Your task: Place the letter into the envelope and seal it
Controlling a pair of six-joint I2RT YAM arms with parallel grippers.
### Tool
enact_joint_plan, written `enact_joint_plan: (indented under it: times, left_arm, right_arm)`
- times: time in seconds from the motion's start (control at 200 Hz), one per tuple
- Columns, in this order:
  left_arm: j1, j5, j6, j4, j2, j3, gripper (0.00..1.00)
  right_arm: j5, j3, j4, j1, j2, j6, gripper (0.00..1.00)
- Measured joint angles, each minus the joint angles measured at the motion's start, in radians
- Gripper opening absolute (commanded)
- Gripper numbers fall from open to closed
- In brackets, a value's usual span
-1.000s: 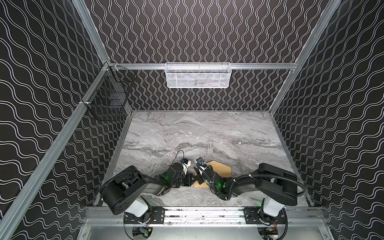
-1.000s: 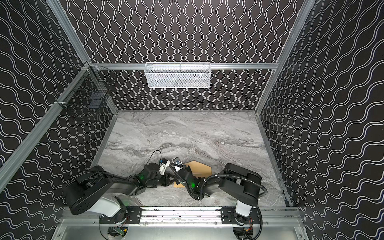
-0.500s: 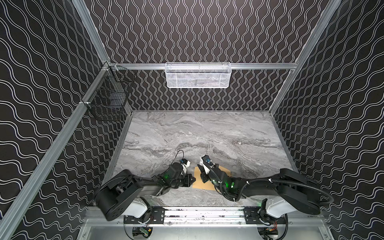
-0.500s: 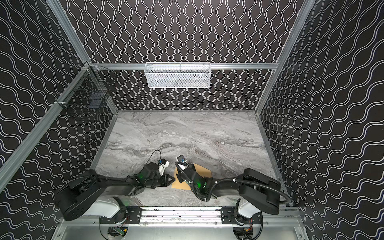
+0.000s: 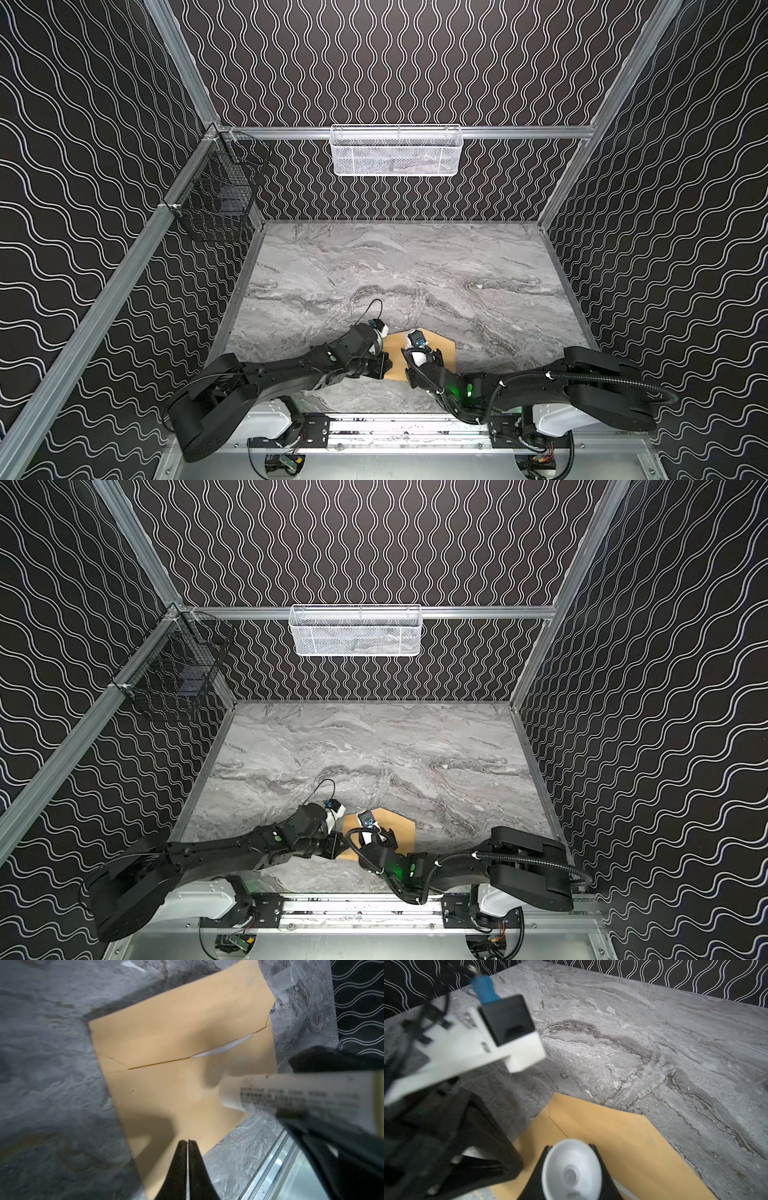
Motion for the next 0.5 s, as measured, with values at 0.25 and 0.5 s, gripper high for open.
enact_joint_plan:
  times: [0.25,0.5]
  left_arm:
    - [-0.018,0.007,0.003,0.087,0.082,-0.027,0.06]
    - [0.007,0.044,-0.031,0.237,0.087,-0.111,0.04]
  right_arm:
    - [0.053,-0.024,-0.024,0.021,0.066,0.116,0.00]
    - [0.150,-0.056,-0.147,0.024,0.003,0.331,0.00]
